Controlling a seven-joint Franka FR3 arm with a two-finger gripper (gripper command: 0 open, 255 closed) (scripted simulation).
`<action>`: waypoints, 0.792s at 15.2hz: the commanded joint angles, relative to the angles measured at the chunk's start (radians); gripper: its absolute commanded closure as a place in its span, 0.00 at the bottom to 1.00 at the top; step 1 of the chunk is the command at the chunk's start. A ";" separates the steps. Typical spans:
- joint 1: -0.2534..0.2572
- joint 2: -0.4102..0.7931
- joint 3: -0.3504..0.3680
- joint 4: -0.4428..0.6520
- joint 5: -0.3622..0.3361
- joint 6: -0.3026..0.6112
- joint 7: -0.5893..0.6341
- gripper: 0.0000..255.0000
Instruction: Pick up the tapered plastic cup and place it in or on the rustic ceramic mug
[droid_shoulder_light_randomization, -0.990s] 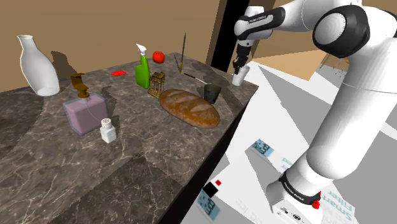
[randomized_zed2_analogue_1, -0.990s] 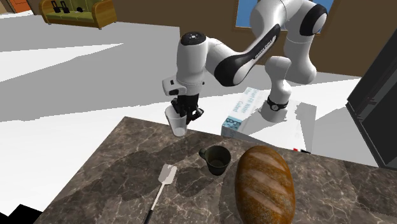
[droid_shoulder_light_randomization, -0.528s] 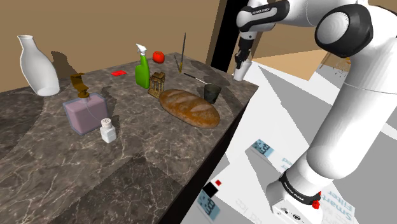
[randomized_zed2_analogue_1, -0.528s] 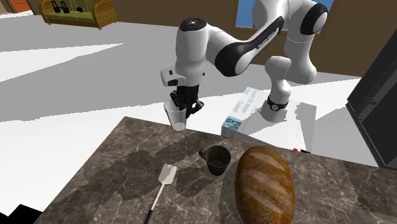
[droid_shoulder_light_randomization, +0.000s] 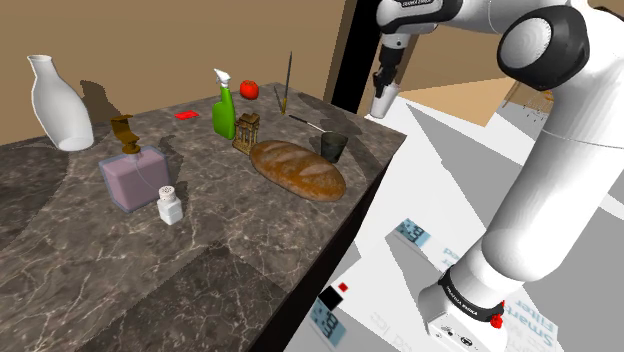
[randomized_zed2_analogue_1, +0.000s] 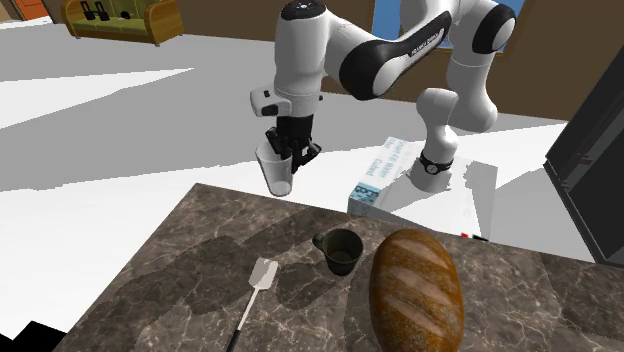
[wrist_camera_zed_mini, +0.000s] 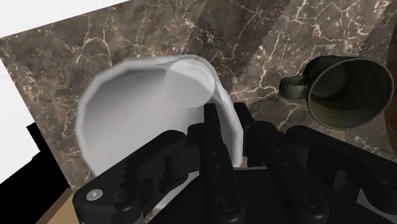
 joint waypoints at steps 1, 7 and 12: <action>0.015 -0.013 0.008 -0.001 -0.007 -0.014 0.022 1.00; 0.103 -0.078 0.059 -0.042 -0.040 -0.050 0.161 1.00; 0.170 -0.104 0.107 -0.041 -0.055 -0.090 0.274 1.00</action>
